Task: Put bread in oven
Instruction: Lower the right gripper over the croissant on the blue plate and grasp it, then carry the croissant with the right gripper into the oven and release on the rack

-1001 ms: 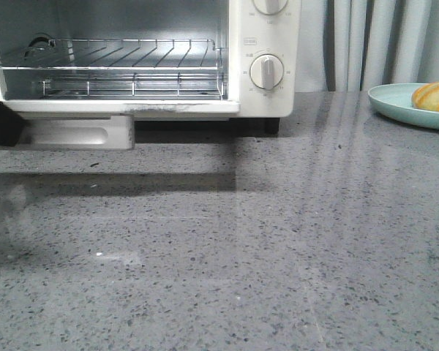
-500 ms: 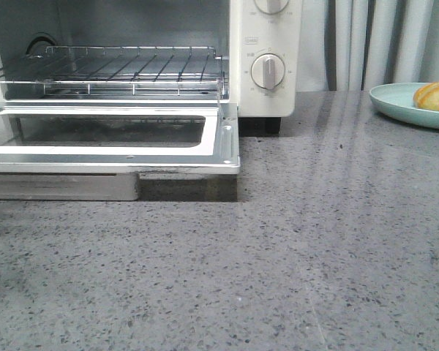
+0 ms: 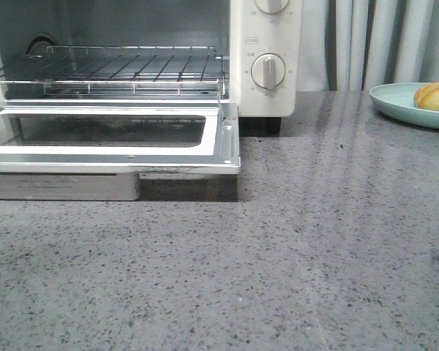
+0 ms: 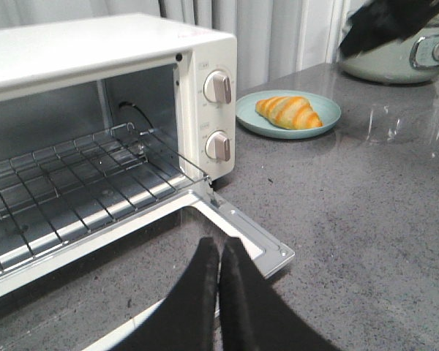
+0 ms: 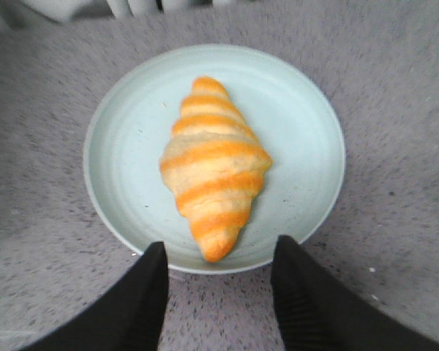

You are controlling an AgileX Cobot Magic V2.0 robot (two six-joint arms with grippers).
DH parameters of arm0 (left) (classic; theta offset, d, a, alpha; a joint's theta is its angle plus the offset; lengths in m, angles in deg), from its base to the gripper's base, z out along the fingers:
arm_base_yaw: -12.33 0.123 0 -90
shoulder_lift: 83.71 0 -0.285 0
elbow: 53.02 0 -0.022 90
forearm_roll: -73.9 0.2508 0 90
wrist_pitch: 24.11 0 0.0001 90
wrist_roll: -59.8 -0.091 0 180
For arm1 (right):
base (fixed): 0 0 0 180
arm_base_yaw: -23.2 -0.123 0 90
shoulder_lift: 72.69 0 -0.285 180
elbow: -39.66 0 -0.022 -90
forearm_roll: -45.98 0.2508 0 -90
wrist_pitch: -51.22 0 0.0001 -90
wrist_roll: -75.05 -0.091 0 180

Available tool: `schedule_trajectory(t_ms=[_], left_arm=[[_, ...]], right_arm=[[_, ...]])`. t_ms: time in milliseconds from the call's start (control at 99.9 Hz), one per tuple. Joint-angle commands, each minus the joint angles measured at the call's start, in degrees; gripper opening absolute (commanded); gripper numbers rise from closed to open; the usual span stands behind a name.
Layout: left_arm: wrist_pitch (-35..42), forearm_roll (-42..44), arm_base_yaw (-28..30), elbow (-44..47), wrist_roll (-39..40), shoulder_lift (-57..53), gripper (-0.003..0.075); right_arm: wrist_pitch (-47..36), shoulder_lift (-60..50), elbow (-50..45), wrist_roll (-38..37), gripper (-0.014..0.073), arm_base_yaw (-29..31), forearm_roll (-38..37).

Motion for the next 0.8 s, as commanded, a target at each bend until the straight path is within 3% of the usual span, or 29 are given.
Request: schedule_trajectory(t_ms=[0,320,390,470,661,791], left_arm=[[1.6,-1.9,-0.1,-1.8,0.7,-0.2,-0.0022],[0.4,-2.5,-0.1,-1.8,2.0,-0.2,-0.0022],[0.0,-2.6,-0.1,-1.8,2.1,-0.2,-0.0022],[-0.7,-2.6,-0.1,-1.8,2.1,-0.2,-0.0022],[-1.3,-2.6,-0.1,-1.8,2.1,-0.2,-0.0022],[-1.1,-2.6,-0.1,-1.8,2.1,-0.2,-0.0022]], right_arm=[[-6.6,3.7,2.1,0.5,0.0307,1.1,-0.3],[-8.5,17.5,2.1,0.5,0.0298,1.1,1.7],[-8.4,18.5,2.1,0.5,0.0188,1.1,2.6],[-8.9,18.1,2.1,0.5,-0.0082,1.1,2.6],[-17.0,9.0,2.1,0.5,-0.0069,0.3,0.5],[-27.1,-1.4,2.1,0.5,-0.0069,-5.3,-0.1]])
